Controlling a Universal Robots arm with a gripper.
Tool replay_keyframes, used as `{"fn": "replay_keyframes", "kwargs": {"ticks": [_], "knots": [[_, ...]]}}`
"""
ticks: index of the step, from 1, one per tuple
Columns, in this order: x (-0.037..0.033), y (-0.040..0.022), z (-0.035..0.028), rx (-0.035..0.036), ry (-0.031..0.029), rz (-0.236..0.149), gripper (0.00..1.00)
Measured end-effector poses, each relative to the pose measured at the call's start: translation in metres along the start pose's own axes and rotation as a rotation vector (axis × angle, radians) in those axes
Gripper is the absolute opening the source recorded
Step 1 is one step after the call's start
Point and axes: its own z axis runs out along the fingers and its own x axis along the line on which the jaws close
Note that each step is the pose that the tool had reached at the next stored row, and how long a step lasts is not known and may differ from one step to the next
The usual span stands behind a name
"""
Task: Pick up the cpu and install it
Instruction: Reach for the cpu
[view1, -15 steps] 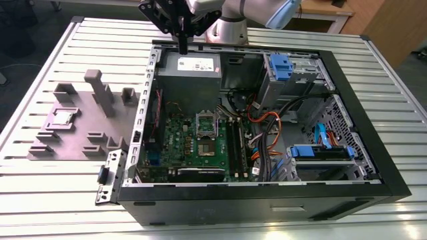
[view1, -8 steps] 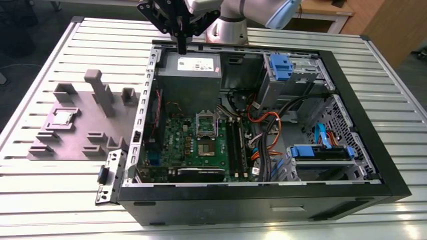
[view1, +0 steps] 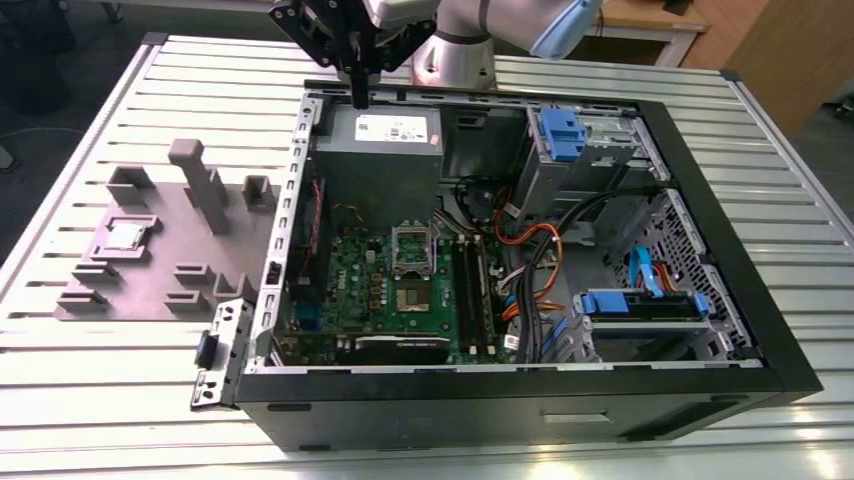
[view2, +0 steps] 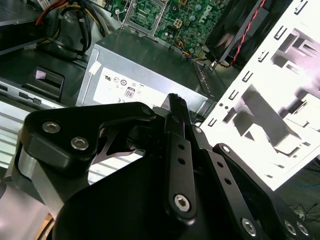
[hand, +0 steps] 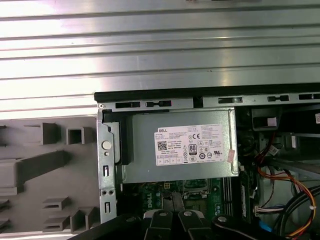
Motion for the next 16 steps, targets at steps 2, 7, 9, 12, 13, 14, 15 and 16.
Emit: {"fn": "replay_keyframes", "kwargs": {"ticks": [2, 7, 9, 12, 13, 14, 15, 16], "knots": [[0.0004, 0.0000, 0.0000, 0.0000, 0.0000, 0.000, 0.11], [0.0013, -0.0001, 0.0000, 0.0000, 0.0000, 0.000, 0.11], [0.0018, -0.0001, 0.0000, 0.0000, 0.0000, 0.000, 0.11], [0.0024, -0.0002, 0.0000, 0.0000, 0.0000, 0.000, 0.11], [0.0027, -0.0002, 0.0000, 0.0000, 0.0000, 0.000, 0.11], [0.0030, -0.0002, -0.0001, -0.0001, 0.0000, 0.000, 0.11], [0.0032, -0.0002, -0.0001, -0.0001, 0.0000, 0.000, 0.11], [0.0036, -0.0003, -0.0001, -0.0001, 0.0000, 0.000, 0.11]]}}
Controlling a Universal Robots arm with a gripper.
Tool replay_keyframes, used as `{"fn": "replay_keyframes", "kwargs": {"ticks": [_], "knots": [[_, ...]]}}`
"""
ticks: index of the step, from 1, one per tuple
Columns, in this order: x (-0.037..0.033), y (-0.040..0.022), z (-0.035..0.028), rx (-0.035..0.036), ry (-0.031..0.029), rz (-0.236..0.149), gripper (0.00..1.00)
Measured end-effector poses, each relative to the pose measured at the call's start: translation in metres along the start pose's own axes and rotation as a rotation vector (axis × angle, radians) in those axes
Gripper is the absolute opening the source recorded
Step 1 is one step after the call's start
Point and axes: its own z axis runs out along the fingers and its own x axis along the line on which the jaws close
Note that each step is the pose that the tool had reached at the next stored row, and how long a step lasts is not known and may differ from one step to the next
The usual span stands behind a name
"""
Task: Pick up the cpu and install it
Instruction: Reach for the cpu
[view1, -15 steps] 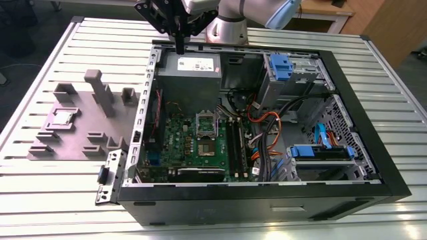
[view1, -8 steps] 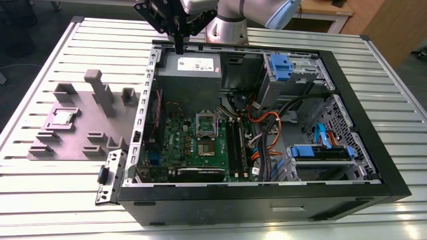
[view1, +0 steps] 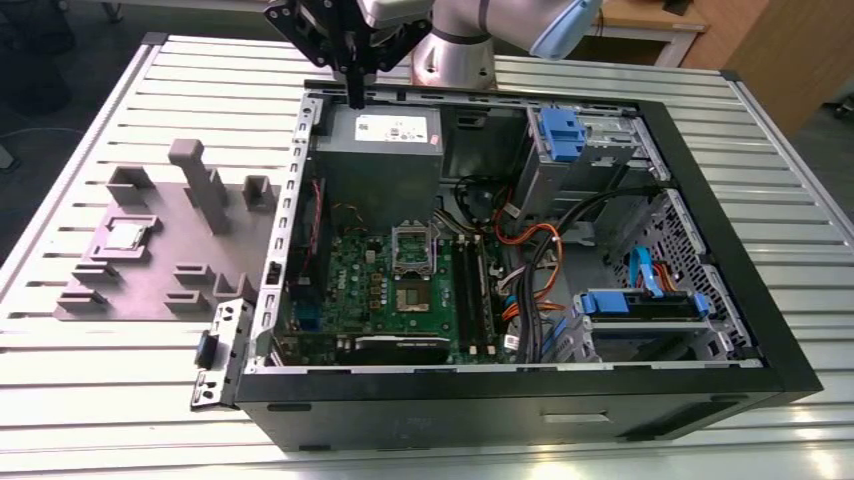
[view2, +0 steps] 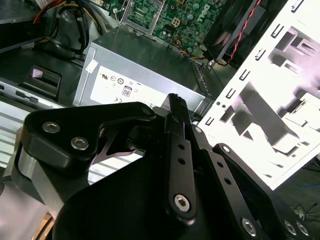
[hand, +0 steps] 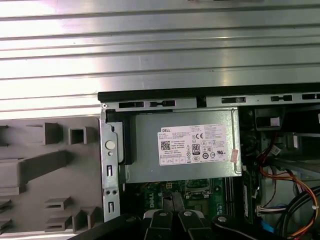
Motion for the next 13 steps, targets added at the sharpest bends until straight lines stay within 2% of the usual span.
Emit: {"fn": "replay_keyframes", "kwargs": {"ticks": [13], "knots": [[0.0037, -0.0003, -0.0001, 0.0001, 0.0001, 0.000, 0.11]]}}
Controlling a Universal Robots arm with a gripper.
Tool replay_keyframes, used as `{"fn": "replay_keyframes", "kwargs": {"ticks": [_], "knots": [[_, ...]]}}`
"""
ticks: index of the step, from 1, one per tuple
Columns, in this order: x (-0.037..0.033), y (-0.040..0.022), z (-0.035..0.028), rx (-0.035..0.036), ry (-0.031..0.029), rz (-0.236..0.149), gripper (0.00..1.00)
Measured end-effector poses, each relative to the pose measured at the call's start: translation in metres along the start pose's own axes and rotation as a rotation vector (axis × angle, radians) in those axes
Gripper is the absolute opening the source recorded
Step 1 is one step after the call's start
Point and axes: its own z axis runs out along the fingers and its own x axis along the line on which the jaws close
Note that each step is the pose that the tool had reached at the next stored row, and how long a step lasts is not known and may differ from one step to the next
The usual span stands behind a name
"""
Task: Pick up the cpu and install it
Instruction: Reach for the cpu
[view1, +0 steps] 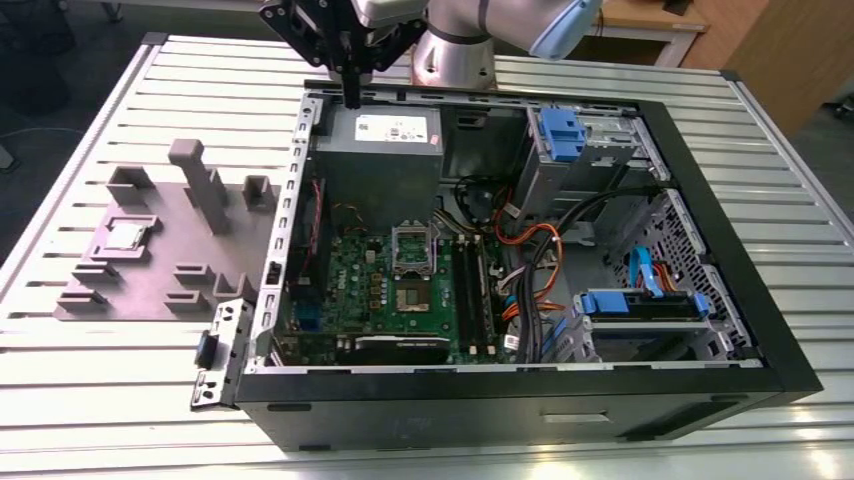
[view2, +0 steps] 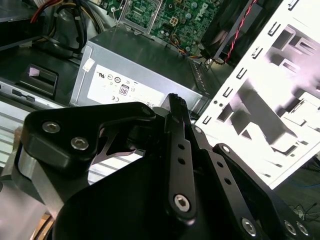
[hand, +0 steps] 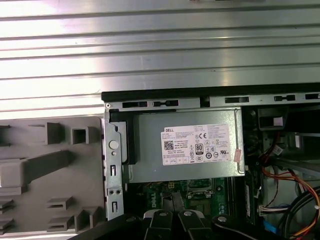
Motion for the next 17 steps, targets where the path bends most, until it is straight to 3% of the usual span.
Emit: {"fn": "replay_keyframes", "kwargs": {"ticks": [17], "knots": [[0.0054, -0.0004, -0.0001, 0.0000, -0.0001, 0.000, 0.11]]}}
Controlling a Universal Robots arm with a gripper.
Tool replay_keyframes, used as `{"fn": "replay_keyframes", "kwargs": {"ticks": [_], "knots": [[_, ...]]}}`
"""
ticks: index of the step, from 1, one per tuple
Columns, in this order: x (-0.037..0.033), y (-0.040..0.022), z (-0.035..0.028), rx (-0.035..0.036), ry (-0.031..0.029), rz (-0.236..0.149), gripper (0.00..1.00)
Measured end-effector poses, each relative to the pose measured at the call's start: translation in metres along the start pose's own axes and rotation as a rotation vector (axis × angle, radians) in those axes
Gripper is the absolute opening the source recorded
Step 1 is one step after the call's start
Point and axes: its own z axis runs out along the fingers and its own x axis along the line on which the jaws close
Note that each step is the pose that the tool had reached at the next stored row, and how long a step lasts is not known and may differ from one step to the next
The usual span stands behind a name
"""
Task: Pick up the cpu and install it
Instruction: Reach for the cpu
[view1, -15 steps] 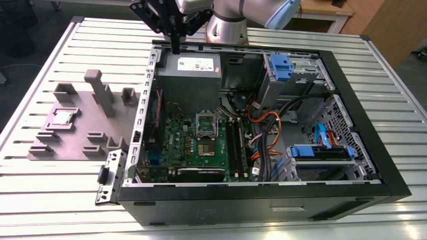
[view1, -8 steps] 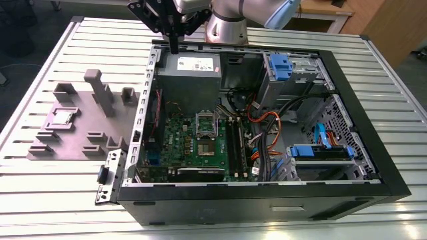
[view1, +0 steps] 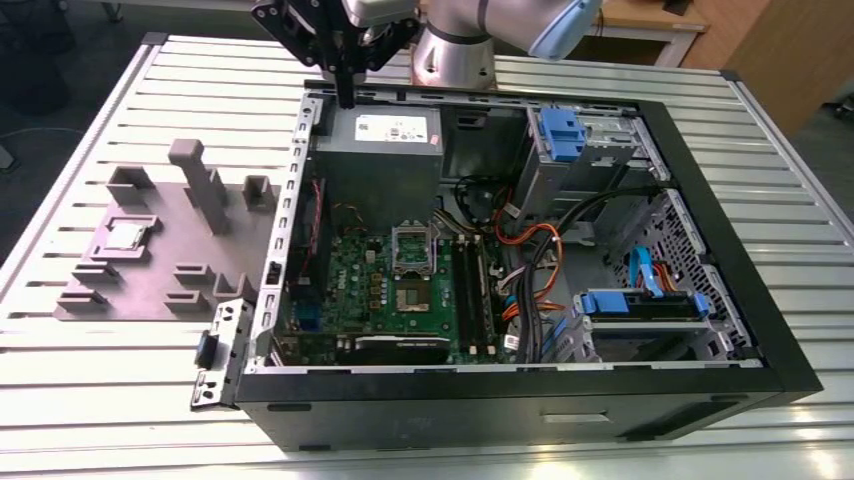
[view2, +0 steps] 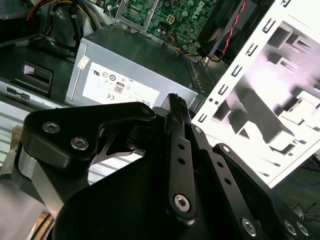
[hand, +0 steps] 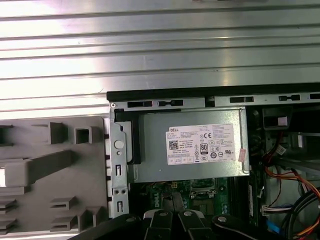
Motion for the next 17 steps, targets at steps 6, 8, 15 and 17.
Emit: {"fn": "replay_keyframes", "kwargs": {"ticks": [6, 8, 15, 17], "knots": [[0.0021, -0.0002, -0.0001, 0.0000, 0.0000, 0.000, 0.11], [0.0027, -0.0002, -0.0001, 0.0000, 0.0000, 0.000, 0.11], [0.0040, -0.0003, -0.0001, 0.0000, 0.0000, 0.000, 0.11], [0.0047, -0.0003, -0.0002, 0.0000, 0.0001, 0.000, 0.11]]}}
